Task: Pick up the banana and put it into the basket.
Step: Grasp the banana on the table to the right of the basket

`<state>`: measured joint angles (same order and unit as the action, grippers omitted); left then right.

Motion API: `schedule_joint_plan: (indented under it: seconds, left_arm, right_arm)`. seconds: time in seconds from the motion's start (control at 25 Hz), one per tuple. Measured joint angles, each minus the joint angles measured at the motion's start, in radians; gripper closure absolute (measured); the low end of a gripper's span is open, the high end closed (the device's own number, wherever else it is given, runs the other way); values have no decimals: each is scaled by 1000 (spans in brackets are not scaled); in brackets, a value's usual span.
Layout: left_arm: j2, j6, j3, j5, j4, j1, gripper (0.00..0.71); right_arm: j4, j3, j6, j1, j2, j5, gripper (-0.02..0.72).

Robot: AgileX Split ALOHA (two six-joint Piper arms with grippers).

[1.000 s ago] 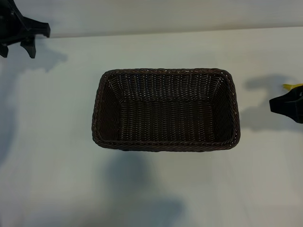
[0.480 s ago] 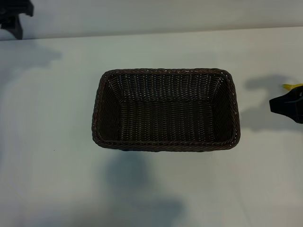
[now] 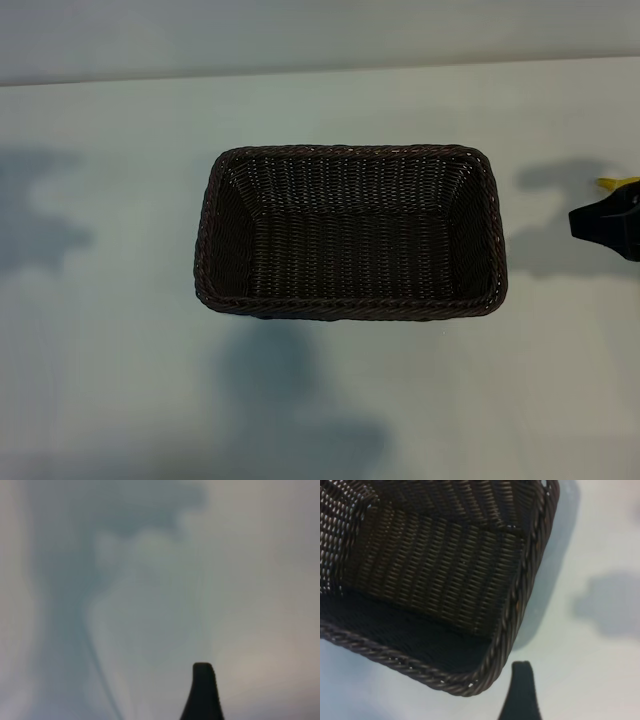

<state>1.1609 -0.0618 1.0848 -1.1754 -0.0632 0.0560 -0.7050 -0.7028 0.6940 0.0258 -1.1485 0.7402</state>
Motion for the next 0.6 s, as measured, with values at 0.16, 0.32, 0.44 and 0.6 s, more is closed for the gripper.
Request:
schedule_joint_plan:
  seconds: [0.16,0.32,0.44,0.6]
  left_arm:
    - [-184,14,-178,4,0,0,121]
    - [-400,16,-331,15,0,0,121]
    - [-534,16,-425,44,0,0,121]
    - [-701,17,-530,88,1,0,121]
  right_arm:
    - [0,0,0,0,0,0,121]
    - [0,0,0,0,0,0,121]
    - [0,0,0,0,0,0,121]
    - [0,0,0,0,0,0,121]
